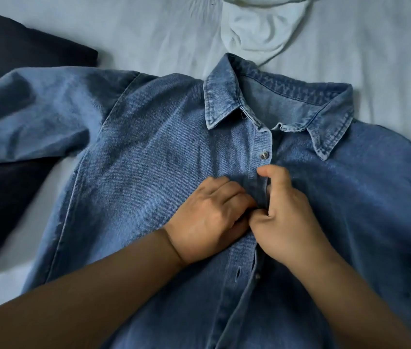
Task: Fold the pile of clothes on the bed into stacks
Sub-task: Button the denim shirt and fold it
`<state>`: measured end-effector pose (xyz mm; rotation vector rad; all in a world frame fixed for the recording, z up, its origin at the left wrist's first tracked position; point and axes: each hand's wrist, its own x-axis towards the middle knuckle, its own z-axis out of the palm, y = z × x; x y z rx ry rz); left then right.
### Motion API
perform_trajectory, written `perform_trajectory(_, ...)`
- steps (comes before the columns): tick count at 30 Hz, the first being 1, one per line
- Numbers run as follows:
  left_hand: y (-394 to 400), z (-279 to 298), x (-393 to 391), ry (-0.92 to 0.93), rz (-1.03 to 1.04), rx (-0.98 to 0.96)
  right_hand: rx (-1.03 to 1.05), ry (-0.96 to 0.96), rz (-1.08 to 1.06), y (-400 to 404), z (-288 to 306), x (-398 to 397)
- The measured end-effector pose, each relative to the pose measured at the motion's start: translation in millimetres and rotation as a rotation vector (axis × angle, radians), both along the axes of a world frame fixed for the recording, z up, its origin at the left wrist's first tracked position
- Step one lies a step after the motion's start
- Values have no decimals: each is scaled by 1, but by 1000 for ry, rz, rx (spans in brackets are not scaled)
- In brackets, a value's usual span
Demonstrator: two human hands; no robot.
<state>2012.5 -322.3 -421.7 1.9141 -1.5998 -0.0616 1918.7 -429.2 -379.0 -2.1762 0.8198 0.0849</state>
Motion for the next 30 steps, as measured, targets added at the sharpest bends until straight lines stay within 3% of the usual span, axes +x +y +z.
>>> perform_trajectory(4, 0, 16, -4, 227, 64, 68, 298, -70, -161, -4, -2, -3)
perform_trajectory(7, -7, 28, -8, 375, 192, 171, 377, -102, -239, -3, -3, -7)
perform_trajectory(16, -3, 17, -13, 260, 247, 224, 136, -82, -197, 5, 1, -2)
perform_trajectory(22, -6, 16, -16, 319, 242, 234, 399, -121, -549, 12, 0, 1)
perform_trajectory(25, -9, 19, -14, 221, 158, 253, 499, -117, -661, 11, 0, 4)
perform_trajectory(28, -8, 14, -7, 77, 35, 238, 519, -96, -679, 6, 1, 6)
perform_trajectory(30, -6, 8, -2, 0, -48, 215, 417, -46, -556, 7, 3, 3)
